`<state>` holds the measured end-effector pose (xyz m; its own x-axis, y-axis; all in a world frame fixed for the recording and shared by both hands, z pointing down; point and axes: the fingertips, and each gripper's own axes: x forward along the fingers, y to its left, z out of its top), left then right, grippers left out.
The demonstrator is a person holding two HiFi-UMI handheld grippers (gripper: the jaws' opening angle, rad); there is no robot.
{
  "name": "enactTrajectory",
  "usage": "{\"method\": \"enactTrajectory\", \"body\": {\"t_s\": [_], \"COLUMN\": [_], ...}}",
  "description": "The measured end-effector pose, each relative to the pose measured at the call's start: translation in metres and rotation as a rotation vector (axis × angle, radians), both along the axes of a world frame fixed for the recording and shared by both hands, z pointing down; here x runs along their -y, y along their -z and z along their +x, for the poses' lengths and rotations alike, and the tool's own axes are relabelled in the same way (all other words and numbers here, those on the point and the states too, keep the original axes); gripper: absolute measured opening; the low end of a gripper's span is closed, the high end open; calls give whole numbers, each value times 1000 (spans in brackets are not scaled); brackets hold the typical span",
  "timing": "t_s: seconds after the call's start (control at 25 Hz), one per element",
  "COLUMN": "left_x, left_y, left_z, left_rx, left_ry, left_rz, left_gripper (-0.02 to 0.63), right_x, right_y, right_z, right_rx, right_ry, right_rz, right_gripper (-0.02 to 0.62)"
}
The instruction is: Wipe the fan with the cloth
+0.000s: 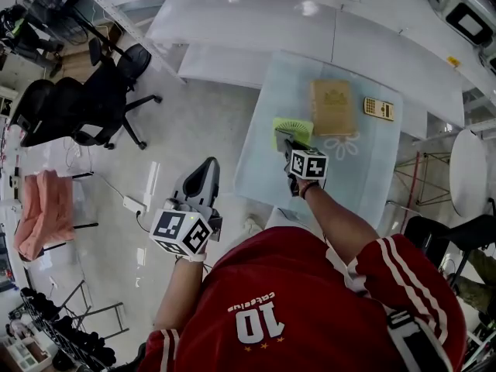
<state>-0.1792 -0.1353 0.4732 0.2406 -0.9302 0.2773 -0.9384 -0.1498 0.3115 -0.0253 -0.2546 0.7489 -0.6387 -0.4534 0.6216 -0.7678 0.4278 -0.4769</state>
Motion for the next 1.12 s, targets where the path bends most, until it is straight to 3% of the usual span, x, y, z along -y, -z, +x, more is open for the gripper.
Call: {"method": "enactTrajectory", "body": {"t_s": [1.12], "left_x": [42], "left_y": [-6], "left_z": [54], "left_rx": [-45], "left_ry": [-175], "left_rz": [6], "left_gripper": [2], "right_x": [9], "right_y": [0], "right_z": [84], "right_rx": [-28], "right_ry": [-189], "right_rz": [-5], "right_gripper": [23]}}
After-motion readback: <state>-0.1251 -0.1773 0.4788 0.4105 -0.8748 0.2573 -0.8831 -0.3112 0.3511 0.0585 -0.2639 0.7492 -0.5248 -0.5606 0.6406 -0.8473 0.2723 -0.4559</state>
